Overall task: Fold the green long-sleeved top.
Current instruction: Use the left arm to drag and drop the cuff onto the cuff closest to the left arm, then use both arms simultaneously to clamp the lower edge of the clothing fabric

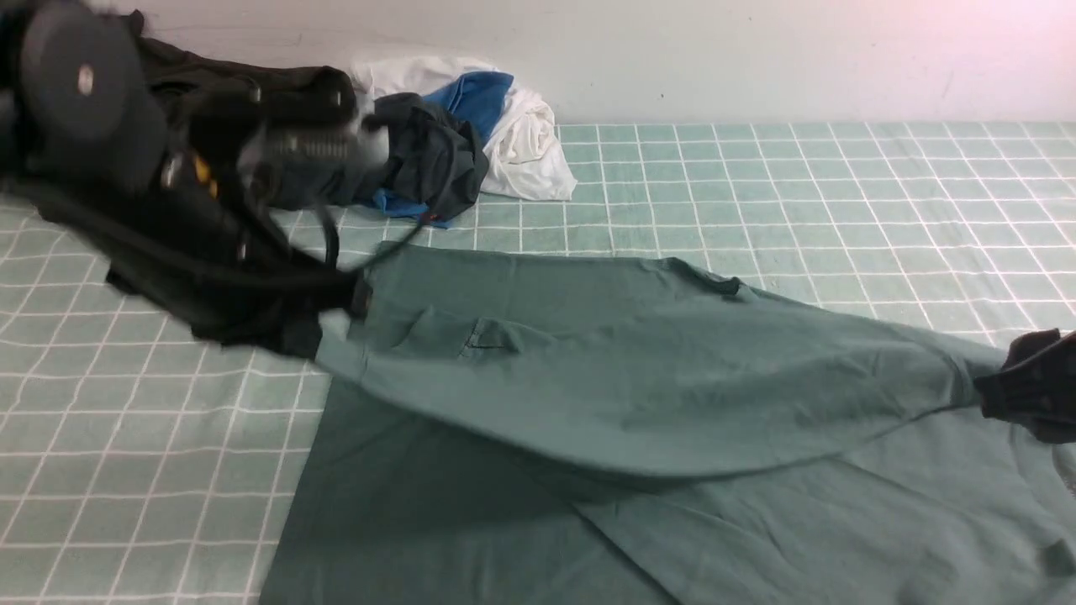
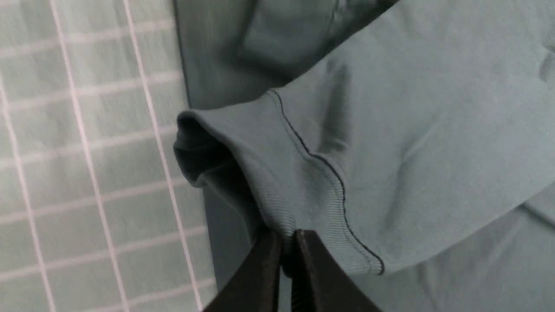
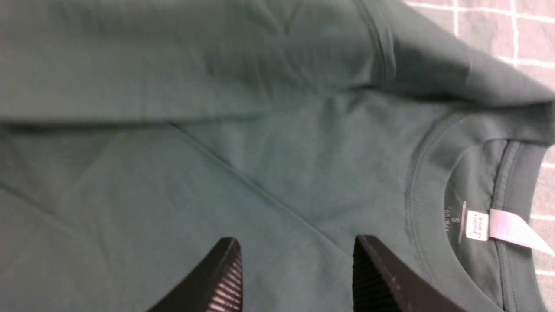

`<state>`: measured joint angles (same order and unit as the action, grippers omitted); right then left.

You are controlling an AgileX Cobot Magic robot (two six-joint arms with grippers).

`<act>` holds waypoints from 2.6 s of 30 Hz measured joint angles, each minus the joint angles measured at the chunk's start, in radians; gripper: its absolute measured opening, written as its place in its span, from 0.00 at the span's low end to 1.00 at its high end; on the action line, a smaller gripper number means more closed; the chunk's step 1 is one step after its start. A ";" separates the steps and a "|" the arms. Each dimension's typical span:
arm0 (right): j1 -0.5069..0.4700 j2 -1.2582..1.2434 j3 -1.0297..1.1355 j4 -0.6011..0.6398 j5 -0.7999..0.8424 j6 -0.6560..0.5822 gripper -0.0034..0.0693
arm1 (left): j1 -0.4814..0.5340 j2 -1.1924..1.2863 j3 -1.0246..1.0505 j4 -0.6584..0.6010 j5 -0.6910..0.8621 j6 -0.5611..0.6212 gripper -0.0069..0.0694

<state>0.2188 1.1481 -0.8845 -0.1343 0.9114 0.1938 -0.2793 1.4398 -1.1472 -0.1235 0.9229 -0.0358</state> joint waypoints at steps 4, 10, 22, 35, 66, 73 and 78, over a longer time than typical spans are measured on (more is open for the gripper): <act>0.075 -0.012 0.000 0.000 0.047 -0.008 0.51 | -0.050 -0.106 0.323 -0.003 -0.157 0.007 0.15; 0.156 -0.012 -0.022 0.000 0.170 -0.041 0.51 | -0.071 -0.108 0.422 0.007 -0.185 0.140 0.44; 0.353 -0.119 -0.056 0.105 0.329 -0.145 0.51 | -0.306 -0.108 0.468 0.009 0.077 0.512 0.72; 0.358 -0.137 -0.058 0.093 0.335 -0.161 0.51 | -0.429 -0.104 0.659 0.135 -0.192 0.618 0.70; 0.358 -0.137 -0.058 0.085 0.335 -0.343 0.54 | -0.432 -0.047 0.559 0.175 -0.038 0.440 0.10; 0.358 -0.105 0.032 0.192 0.333 -0.689 0.75 | -0.432 -0.200 0.559 0.214 0.106 0.354 0.10; 0.358 -0.021 0.206 0.170 0.252 -0.797 0.81 | -0.432 -0.223 0.559 0.214 0.114 0.348 0.10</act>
<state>0.5773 1.1275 -0.6790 0.0359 1.1632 -0.6030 -0.7110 1.2165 -0.5881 0.0902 1.0368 0.3127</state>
